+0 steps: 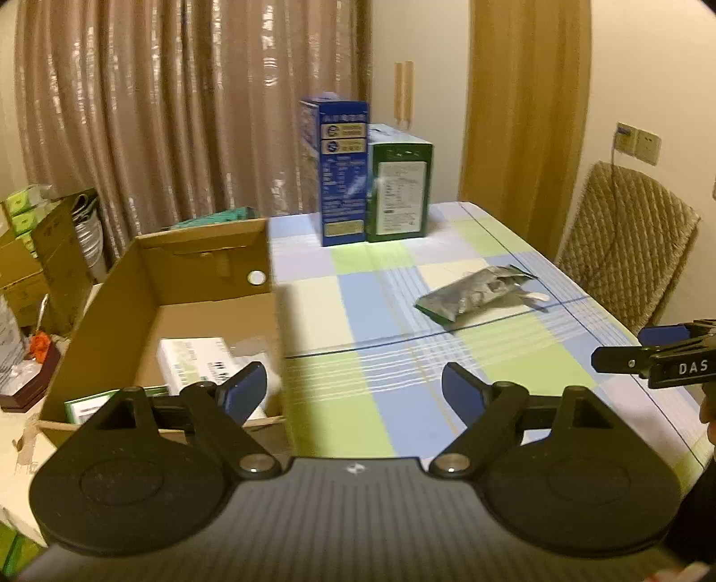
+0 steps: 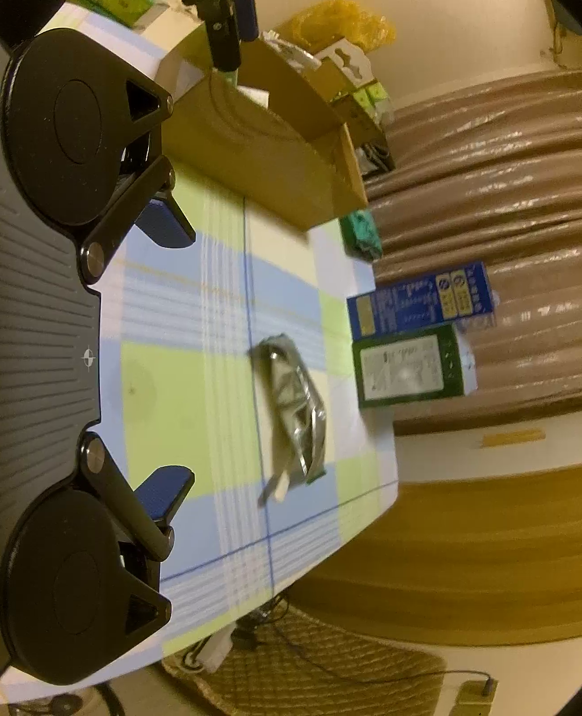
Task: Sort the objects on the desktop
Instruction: 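Move both empty grippers back over the silver foil bag and spoon, then grasp the silver foil bag with the left gripper while the right gripper grasps the white spoon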
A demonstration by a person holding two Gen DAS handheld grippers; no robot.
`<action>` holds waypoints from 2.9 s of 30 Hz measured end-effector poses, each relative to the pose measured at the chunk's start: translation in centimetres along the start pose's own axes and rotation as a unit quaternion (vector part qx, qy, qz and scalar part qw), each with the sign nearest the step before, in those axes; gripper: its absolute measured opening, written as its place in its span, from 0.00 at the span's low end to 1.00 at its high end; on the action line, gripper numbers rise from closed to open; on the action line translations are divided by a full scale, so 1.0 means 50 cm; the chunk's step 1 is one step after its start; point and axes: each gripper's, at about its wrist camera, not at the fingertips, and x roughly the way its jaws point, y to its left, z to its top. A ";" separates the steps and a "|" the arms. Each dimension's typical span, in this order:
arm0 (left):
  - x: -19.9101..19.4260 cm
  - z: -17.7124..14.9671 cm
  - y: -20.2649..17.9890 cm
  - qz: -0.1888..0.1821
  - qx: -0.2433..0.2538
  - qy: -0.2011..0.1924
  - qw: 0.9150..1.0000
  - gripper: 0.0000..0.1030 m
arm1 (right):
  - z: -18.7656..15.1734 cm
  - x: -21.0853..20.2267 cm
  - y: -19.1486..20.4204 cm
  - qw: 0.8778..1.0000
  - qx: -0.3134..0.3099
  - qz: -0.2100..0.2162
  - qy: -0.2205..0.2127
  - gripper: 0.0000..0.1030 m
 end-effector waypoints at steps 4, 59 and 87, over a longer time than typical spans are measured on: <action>0.014 0.009 -0.029 -0.014 0.019 0.004 1.000 0.81 | -0.003 -0.002 -0.023 1.000 0.000 -0.007 0.000 0.98; 0.556 0.167 -0.320 -0.127 0.360 0.118 0.917 0.81 | 0.179 0.319 -0.250 0.959 -0.254 0.019 0.123 0.80; 0.747 0.190 -0.335 -0.176 0.369 0.184 0.894 0.51 | 0.203 0.476 -0.244 0.945 -0.273 0.039 0.176 0.35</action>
